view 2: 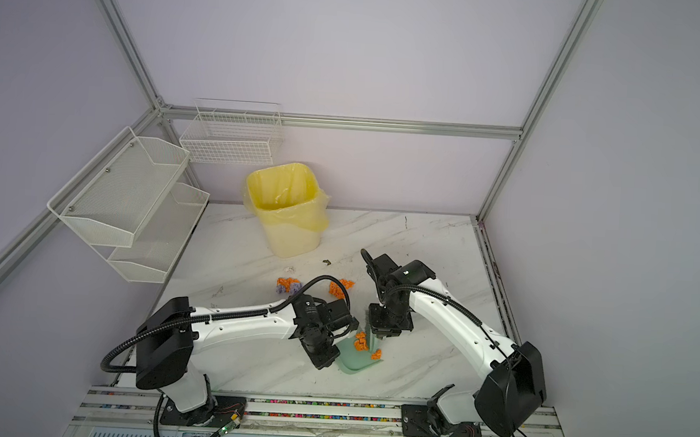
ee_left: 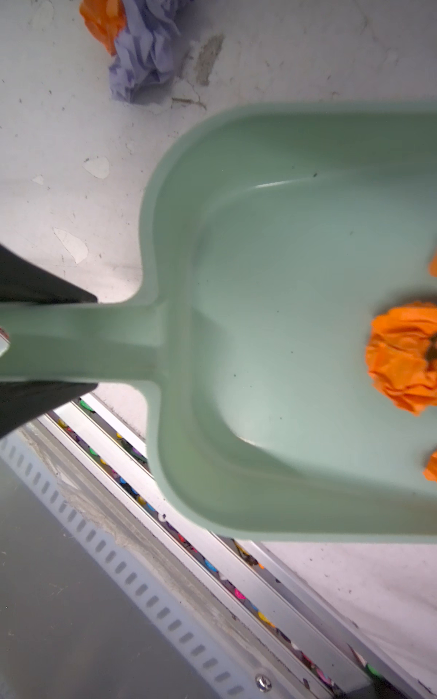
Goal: Sweep away the paper scraps from the table
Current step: 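Sweep orange scraps into the dustpan with the right gripper's brush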
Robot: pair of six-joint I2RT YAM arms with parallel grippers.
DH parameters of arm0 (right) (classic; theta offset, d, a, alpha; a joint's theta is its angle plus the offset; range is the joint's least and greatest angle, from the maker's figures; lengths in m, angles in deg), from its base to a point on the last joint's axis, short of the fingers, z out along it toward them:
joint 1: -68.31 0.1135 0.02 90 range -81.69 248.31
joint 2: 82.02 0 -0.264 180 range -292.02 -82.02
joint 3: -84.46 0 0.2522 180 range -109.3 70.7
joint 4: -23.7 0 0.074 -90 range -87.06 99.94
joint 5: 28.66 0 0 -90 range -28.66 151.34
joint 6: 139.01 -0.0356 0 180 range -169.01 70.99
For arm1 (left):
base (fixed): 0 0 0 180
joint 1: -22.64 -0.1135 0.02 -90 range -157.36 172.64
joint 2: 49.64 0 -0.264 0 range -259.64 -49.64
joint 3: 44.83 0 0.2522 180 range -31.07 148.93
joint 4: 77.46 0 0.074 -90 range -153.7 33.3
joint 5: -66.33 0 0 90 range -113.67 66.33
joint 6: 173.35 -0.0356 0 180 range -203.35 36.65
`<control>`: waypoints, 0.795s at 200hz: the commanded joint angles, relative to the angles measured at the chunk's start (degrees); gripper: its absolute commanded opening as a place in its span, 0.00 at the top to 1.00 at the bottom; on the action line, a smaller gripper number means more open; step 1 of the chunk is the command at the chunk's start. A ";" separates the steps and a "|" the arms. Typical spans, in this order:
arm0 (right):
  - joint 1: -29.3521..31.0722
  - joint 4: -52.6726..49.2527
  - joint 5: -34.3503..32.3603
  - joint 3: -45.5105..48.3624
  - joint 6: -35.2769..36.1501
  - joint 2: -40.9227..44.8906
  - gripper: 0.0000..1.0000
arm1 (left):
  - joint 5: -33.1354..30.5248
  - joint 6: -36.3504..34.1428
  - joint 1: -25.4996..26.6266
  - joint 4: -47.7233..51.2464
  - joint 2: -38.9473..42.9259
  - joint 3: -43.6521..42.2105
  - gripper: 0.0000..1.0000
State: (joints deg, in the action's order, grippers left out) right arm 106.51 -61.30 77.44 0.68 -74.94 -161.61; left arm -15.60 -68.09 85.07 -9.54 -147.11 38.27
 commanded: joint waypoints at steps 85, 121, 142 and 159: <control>1.46 -6.35 -10.73 -9.36 -8.39 4.41 1.00 | -1.48 1.26 0.33 -2.35 -3.16 3.47 0.94; 1.40 -7.02 -17.44 -9.16 -9.55 5.18 1.00 | -1.81 1.88 0.33 -2.33 -3.12 3.30 0.94; 1.44 -7.07 -18.76 -6.25 -8.60 4.98 1.00 | -1.92 2.24 0.32 -2.36 -3.16 3.65 0.94; 1.44 -7.07 -18.11 -4.97 -7.97 4.33 1.00 | -2.81 2.22 0.34 -2.01 -3.55 4.28 0.94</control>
State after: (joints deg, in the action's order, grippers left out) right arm 107.71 -65.85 62.18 -5.98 -82.81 -157.24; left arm -16.67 -67.41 85.35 -12.39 -150.47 38.31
